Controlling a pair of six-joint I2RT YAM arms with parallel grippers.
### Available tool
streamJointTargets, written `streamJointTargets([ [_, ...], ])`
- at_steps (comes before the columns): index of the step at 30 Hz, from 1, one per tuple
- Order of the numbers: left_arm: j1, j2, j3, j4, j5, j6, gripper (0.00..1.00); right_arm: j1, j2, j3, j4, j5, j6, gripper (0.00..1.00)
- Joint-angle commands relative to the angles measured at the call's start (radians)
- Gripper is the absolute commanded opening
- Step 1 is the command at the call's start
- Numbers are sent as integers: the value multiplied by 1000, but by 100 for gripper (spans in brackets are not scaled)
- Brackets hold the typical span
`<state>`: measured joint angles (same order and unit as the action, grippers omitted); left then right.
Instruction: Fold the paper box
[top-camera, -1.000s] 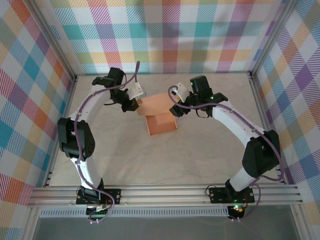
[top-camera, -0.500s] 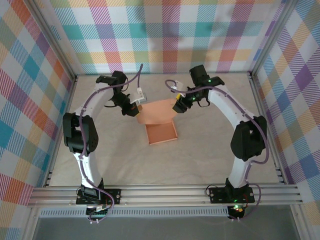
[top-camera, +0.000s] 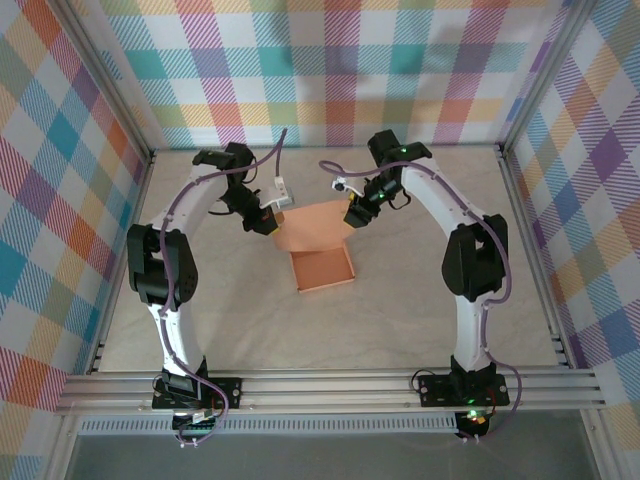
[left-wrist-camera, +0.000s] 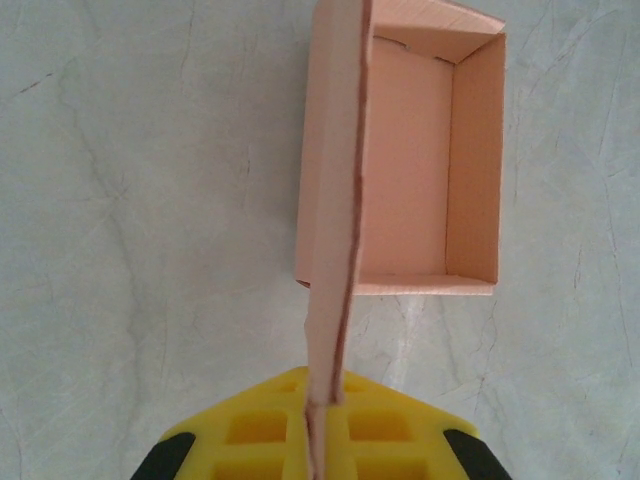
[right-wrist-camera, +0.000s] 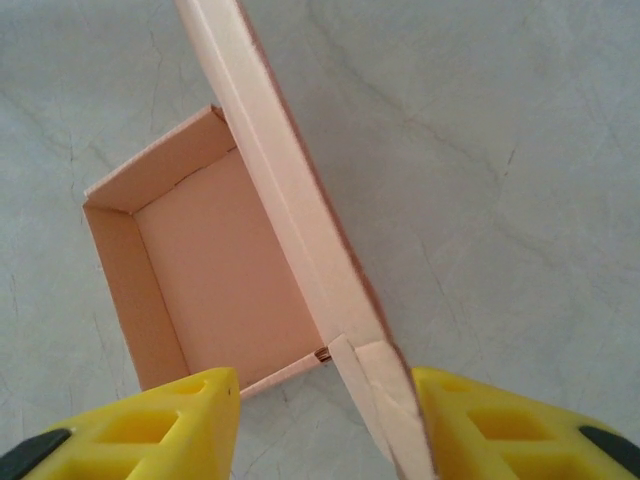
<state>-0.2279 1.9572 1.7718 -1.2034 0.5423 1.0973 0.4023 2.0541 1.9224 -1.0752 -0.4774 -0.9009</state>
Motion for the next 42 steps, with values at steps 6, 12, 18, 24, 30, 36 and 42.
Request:
streamJointTargets([
  [6,-10,12,36,-38,45,24,0,-2,46,63,-75,-65,-54,36],
  [12,-8,16,41,-40,42,19,0,-2,56,76,-84,-58,-56,21],
  [18,-8,21,49,-41,41,11,0,-2,54,75,-88,-45,-51,0],
  [24,-8,13,46,20,37,-75,0,6,30,49,-27,0,2,0],
  [30,-10,-16,35,145,51,-275,0,23,-61,-68,161,97,133,0],
  [36,-30,-54,-12,257,43,-442,0,43,-134,-155,345,260,339,0],
  [42,-78,-97,-74,424,-140,-748,0,64,-193,-235,463,415,567,0],
])
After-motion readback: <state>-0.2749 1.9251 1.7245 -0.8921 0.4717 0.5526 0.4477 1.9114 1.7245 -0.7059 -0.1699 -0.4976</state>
